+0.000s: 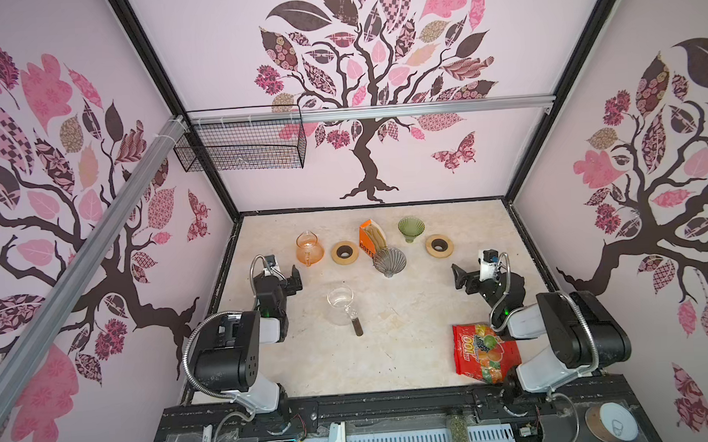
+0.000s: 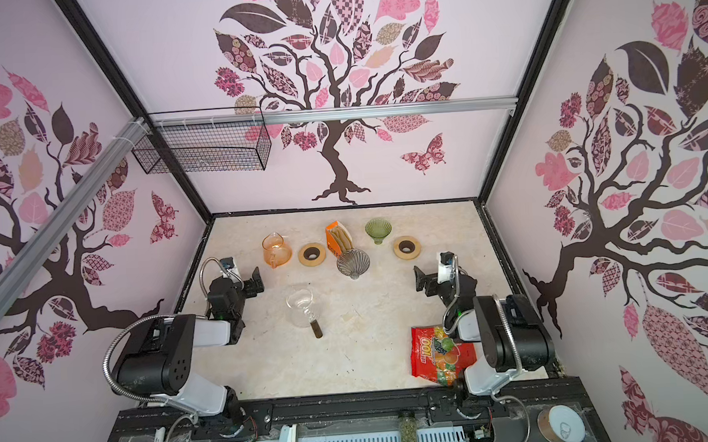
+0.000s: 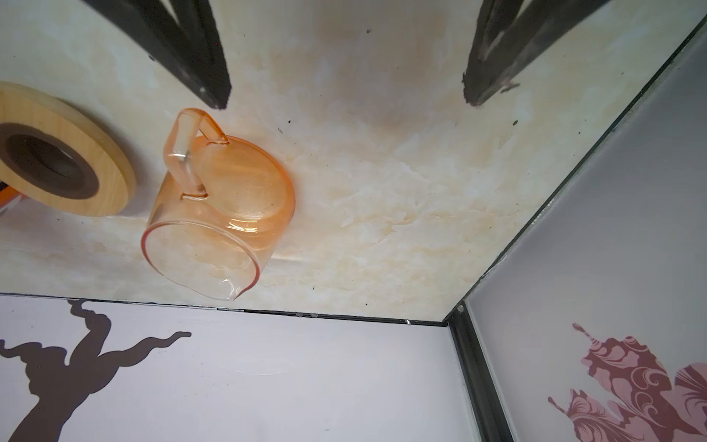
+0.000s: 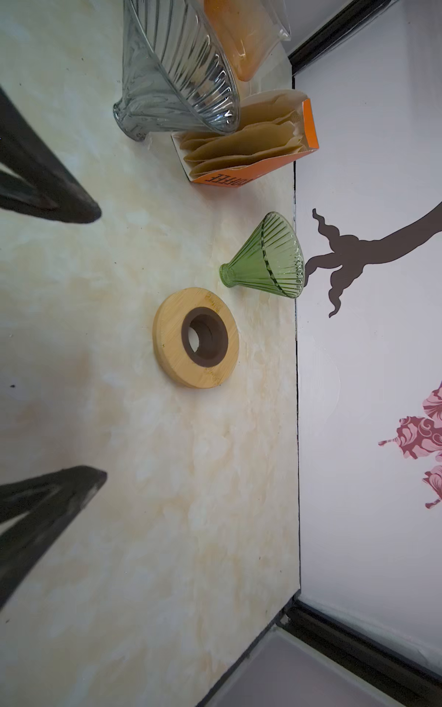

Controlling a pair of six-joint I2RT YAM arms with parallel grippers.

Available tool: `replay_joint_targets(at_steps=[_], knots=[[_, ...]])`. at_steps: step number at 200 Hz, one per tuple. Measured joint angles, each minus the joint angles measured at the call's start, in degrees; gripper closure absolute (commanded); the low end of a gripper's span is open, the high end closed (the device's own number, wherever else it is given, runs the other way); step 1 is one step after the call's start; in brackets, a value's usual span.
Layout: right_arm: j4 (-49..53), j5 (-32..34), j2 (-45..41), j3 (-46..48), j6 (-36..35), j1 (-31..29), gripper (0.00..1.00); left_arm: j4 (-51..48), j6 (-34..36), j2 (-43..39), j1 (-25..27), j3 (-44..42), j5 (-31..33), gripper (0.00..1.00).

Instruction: Place the coffee filter in the dripper

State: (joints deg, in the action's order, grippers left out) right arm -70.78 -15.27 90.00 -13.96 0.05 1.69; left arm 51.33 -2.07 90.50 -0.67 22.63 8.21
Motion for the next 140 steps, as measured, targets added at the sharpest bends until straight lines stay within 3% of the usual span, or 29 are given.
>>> replay_joint_targets(at_steps=[140], knots=[[-0.2,0.0,0.0,0.0,0.0,0.0,0.0,0.0,0.2,0.0,-0.1,0.0,-0.9,0.02]])
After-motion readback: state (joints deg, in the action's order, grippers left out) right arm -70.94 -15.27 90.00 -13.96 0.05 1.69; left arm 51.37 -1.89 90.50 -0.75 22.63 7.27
